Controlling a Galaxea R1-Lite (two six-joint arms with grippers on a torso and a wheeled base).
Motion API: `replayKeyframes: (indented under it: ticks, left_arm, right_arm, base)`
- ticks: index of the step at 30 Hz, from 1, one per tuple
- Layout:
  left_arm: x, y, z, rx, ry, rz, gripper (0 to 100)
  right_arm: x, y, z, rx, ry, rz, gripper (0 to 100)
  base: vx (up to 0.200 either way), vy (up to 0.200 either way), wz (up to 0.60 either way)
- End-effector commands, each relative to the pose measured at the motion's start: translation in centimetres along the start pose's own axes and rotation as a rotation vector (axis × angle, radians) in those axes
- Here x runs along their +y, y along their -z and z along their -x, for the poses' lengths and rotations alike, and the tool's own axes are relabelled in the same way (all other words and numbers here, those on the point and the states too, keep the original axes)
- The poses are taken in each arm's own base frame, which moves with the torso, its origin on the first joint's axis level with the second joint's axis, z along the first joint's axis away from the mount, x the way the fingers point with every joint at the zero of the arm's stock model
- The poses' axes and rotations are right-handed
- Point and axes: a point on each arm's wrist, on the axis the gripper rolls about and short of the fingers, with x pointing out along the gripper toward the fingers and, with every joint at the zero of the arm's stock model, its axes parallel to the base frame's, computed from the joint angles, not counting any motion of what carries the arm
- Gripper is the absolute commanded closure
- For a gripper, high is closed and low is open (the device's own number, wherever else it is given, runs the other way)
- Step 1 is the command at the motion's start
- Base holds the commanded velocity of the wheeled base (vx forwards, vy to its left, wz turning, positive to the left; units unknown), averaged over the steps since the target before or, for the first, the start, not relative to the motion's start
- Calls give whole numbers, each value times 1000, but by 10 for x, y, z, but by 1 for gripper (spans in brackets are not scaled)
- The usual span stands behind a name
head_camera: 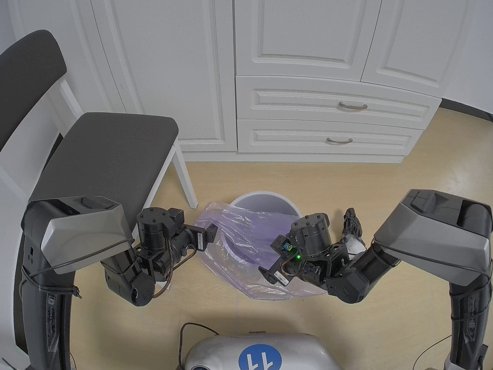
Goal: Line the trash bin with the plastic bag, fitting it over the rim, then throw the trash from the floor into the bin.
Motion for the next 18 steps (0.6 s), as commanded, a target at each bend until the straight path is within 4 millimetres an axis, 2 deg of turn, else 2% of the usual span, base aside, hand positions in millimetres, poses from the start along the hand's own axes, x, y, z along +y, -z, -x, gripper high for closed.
replayKeyframes:
  ticks: [1, 4, 5, 6, 10, 12, 18]
  left_arm:
    - [0, 1, -1, 2, -1, 1, 0]
    - [0, 2, -1, 5, -2, 0, 0]
    - [0, 2, -1, 5, -2, 0, 0]
    - [1, 1, -1, 0, -3, 1, 0]
    - [1, 2, -6, -8, -7, 2, 0]
    - [1, 2, -7, -11, -7, 4, 0]
    - [0, 0, -8, -21, -5, 6, 0]
  right_arm:
    - [-14, 15, -32, 20, 44, -28, 100]
    - [-28, -1, -34, -27, 79, -46, 100]
    - [-28, -1, -34, -27, 79, -46, 100]
    - [-42, -12, -34, -64, 111, -61, 100]
    - [-57, -22, -41, -81, 144, -82, 100]
    - [-61, -27, -48, -100, 158, -106, 100]
    - [-72, -46, -90, -194, 295, -231, 100]
  base:
    - [0, 0, 0]
    - [0, 0, 0]
    - [0, 0, 0]
    - [0, 0, 0]
    - [0, 0, 0]
    - [0, 0, 0]
    - [0, 0, 0]
